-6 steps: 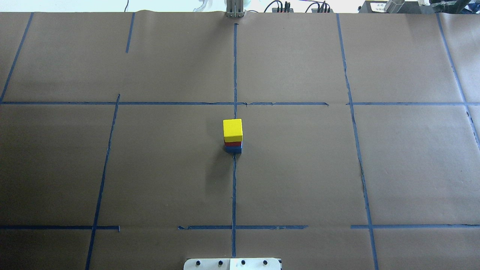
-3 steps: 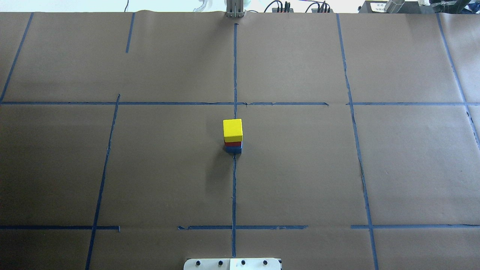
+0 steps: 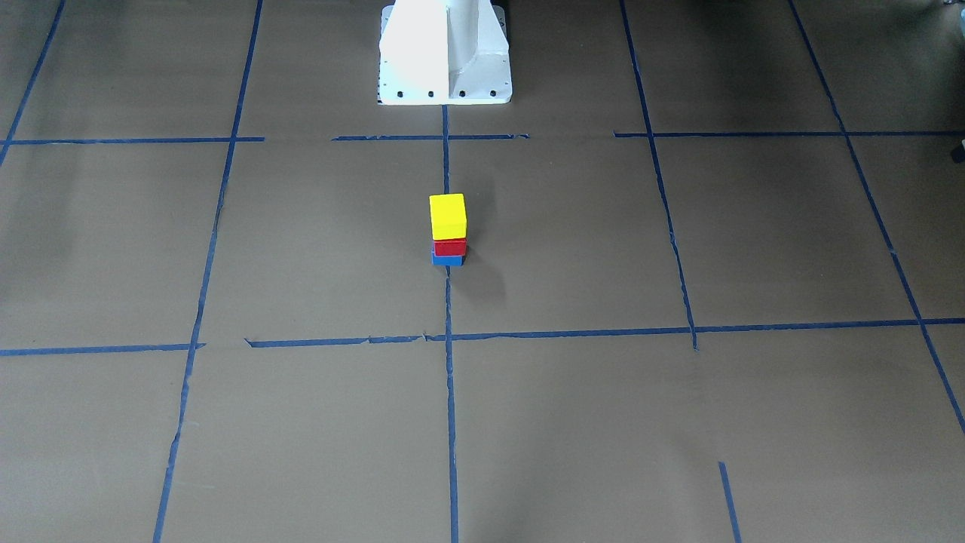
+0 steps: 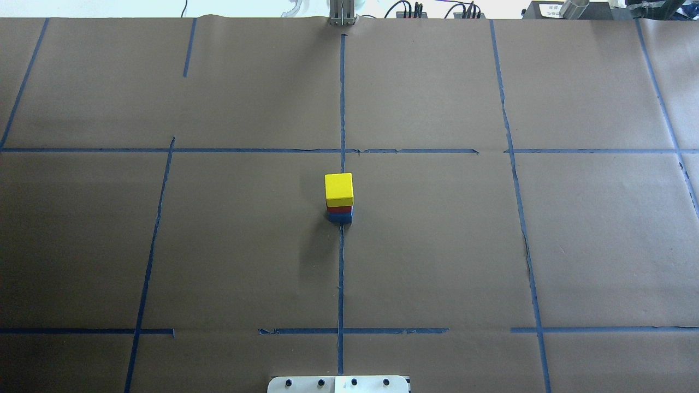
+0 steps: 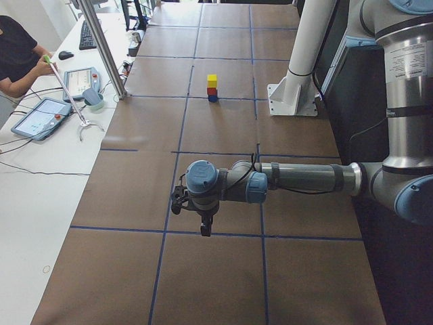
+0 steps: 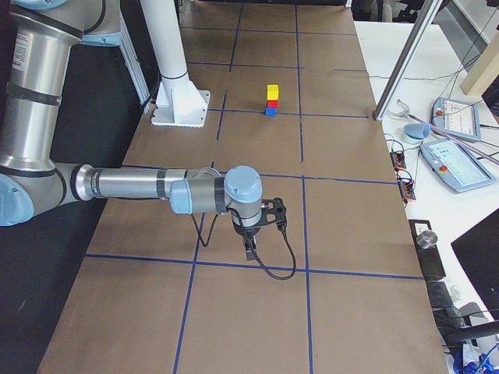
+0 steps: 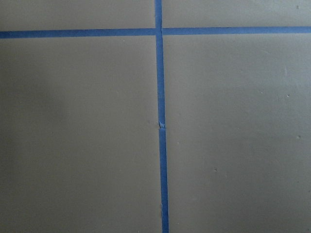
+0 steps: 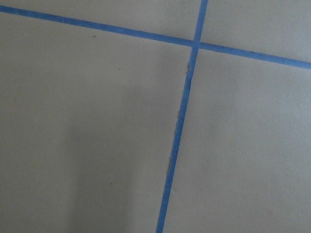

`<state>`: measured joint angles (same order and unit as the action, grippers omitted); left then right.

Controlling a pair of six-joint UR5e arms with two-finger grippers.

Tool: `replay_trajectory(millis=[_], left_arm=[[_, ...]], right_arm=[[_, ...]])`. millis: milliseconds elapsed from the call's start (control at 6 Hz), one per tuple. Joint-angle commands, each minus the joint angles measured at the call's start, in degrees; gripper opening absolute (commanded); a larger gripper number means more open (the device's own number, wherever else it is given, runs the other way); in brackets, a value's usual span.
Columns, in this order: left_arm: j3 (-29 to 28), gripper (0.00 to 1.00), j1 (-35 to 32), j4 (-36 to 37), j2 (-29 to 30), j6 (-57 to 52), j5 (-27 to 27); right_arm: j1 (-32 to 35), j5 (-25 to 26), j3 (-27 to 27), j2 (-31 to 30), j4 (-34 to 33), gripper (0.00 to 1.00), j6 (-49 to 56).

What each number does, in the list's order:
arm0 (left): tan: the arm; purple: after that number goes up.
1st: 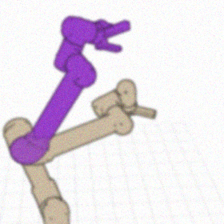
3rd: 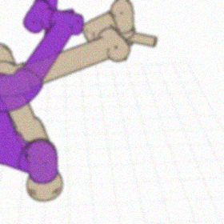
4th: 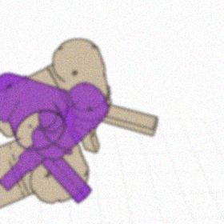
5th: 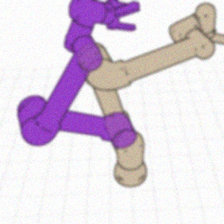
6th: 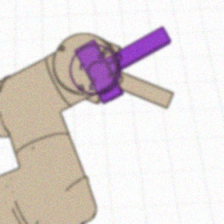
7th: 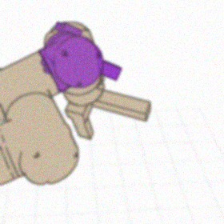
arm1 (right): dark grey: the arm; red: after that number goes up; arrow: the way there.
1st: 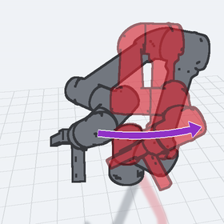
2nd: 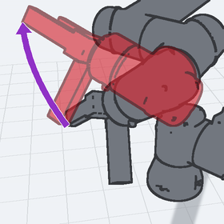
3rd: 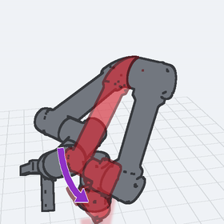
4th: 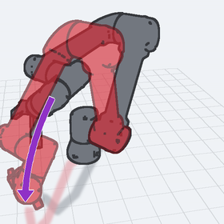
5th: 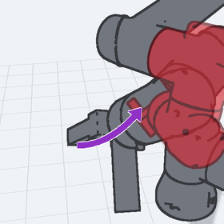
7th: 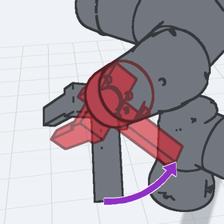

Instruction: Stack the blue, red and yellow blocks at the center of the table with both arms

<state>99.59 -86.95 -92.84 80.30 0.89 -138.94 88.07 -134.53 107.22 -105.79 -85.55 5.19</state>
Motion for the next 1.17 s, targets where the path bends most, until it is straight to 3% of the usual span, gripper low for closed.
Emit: replay_trajectory(millis=[0,1000], left_arm=[[0.6,1.00,0.0,0.0,0.1,-0.1,-0.1],[1.3,1.00,0.1,0.0,-0.3,0.2,0.1]], right_arm=[[0.0,0.1,-0.1,0.1,0.2,1.00,0.0],[0.0,-1.7,-0.2,0.0,0.2,1.00,-0.2]])
